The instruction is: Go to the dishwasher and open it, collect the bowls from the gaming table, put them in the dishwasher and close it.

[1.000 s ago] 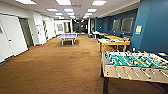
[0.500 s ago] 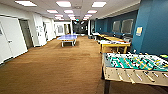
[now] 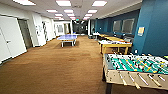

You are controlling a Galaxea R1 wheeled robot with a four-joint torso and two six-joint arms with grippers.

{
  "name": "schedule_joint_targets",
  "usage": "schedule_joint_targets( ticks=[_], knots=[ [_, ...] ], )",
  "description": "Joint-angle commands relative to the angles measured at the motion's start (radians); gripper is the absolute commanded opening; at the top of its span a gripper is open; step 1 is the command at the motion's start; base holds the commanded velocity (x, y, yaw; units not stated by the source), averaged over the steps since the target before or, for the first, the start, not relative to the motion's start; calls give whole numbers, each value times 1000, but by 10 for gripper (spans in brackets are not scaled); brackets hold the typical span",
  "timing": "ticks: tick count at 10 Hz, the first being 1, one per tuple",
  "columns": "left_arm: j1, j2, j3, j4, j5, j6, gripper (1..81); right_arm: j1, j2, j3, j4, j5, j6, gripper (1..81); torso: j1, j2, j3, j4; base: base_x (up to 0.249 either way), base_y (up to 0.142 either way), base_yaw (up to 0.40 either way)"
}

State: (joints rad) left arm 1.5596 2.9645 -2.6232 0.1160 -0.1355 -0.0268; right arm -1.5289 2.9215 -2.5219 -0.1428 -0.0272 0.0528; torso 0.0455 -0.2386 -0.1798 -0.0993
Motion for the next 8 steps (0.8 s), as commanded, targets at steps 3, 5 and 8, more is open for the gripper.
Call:
schedule_joint_targets(
  ticks=[3,5,8],
  knots=[
    [-46,-5,3,2,42,-2,811,52,-2,6,-8,-54,-2,811,0,0,0,0,167,0,0],
    [-46,-4,3,1,42,-2,811,52,-2,6,-8,-54,-2,811,1,1,0,0,165,0,0],
    [-46,-4,3,1,42,-2,811,54,-2,6,-9,-54,-2,811,-2,0,0,0,161,0,0]
  ],
)
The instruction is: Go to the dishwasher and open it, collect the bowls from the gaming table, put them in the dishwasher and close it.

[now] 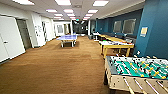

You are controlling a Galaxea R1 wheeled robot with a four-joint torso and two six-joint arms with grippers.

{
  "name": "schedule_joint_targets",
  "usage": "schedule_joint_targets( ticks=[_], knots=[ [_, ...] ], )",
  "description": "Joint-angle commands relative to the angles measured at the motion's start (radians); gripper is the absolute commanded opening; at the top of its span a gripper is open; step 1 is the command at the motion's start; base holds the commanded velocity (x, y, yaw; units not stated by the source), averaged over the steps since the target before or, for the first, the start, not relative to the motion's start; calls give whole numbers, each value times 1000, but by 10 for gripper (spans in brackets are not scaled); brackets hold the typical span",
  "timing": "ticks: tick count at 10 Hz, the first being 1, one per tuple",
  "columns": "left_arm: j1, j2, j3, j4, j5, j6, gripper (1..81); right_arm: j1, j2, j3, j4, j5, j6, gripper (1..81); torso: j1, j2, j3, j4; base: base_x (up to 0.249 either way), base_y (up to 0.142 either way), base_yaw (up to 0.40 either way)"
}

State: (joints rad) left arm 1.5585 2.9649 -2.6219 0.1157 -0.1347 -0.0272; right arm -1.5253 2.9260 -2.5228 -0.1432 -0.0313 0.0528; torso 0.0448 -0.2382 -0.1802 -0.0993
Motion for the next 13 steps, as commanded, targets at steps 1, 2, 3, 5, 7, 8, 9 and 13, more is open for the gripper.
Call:
schedule_joint_targets(
  ticks=[1,2,3,5,7,8,9,13],
  knots=[
    [-44,-4,2,1,40,-2,811,50,-6,7,-9,-50,-2,811,0,0,0,0,162,0,0],
    [-41,-4,3,1,40,-2,811,50,-5,7,-9,-50,-2,811,0,0,0,0,164,0,0],
    [-41,-4,3,1,40,-2,811,50,-5,7,-9,-50,-2,811,-1,0,0,0,169,0,0],
    [-41,-3,3,2,40,-2,811,49,-5,7,-9,-50,-2,811,-1,0,0,0,190,0,0],
    [-41,-1,3,4,40,0,811,49,-5,1,-4,-48,-2,811,-1,0,0,0,200,0,0],
    [-39,-1,3,4,40,0,811,49,-5,-4,1,-49,-2,811,-1,0,0,0,216,0,0],
    [-39,-1,2,5,40,0,811,49,-5,-4,1,-48,-2,811,-1,0,0,0,224,0,0],
    [-39,1,2,5,40,0,811,53,-2,-23,11,-48,-1,811,-1,-1,0,0,226,0,0]
  ],
)
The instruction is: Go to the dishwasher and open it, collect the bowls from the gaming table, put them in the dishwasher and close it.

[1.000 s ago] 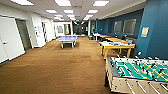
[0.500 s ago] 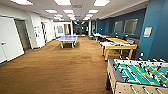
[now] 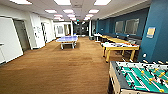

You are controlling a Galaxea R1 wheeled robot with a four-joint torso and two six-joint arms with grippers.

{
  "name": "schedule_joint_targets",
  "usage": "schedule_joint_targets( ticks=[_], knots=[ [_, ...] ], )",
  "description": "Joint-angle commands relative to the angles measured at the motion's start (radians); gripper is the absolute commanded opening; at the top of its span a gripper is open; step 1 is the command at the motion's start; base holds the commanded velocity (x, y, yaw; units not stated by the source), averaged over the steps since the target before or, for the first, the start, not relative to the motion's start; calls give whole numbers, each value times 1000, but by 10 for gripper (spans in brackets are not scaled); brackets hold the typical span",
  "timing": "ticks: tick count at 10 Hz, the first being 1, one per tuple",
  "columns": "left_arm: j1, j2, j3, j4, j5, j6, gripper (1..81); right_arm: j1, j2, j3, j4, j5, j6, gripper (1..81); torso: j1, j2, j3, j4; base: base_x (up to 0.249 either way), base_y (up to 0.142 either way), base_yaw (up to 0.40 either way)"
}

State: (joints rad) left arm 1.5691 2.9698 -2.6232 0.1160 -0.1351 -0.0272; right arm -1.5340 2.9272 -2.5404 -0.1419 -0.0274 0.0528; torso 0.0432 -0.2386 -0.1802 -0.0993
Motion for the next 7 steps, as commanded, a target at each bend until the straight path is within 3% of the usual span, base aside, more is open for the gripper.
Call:
schedule_joint_targets(
  ticks=[1,7],
  knots=[
    [-51,-4,5,7,40,0,811,60,-1,-7,10,-51,-1,811,0,0,0,0,234,0,0],
    [-50,-4,5,2,40,0,811,59,6,-13,7,-49,7,811,0,0,0,0,239,0,0]
  ],
)
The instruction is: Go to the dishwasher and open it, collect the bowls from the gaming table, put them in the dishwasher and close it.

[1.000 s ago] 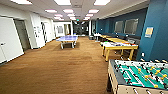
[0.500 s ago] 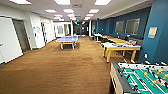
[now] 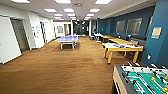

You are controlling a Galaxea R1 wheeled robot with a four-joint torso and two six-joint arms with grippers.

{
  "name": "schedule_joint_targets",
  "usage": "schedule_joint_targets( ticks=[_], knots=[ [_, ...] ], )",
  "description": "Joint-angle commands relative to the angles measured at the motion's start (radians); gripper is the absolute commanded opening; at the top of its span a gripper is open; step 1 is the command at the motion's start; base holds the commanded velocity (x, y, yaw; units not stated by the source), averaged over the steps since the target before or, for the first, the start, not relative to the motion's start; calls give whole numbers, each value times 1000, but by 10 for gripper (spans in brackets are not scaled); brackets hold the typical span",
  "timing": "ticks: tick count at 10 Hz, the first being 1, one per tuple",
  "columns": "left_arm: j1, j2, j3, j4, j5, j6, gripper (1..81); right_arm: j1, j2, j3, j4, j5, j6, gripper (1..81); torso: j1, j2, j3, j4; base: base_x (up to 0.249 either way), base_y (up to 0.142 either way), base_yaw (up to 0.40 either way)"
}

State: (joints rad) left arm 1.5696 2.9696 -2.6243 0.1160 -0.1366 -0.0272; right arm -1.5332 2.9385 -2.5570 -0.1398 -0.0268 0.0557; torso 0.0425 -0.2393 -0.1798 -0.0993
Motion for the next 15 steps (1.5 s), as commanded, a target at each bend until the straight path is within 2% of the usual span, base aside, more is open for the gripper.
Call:
schedule_joint_targets(
  ticks=[1,15],
  knots=[
    [-50,-4,4,2,41,0,811,60,-2,2,5,-50,4,811,0,0,0,0,239,0,0],
    [-47,19,6,1,41,0,811,49,3,2,-10,-50,-4,811,-1,0,0,0,239,0,0]
  ],
)
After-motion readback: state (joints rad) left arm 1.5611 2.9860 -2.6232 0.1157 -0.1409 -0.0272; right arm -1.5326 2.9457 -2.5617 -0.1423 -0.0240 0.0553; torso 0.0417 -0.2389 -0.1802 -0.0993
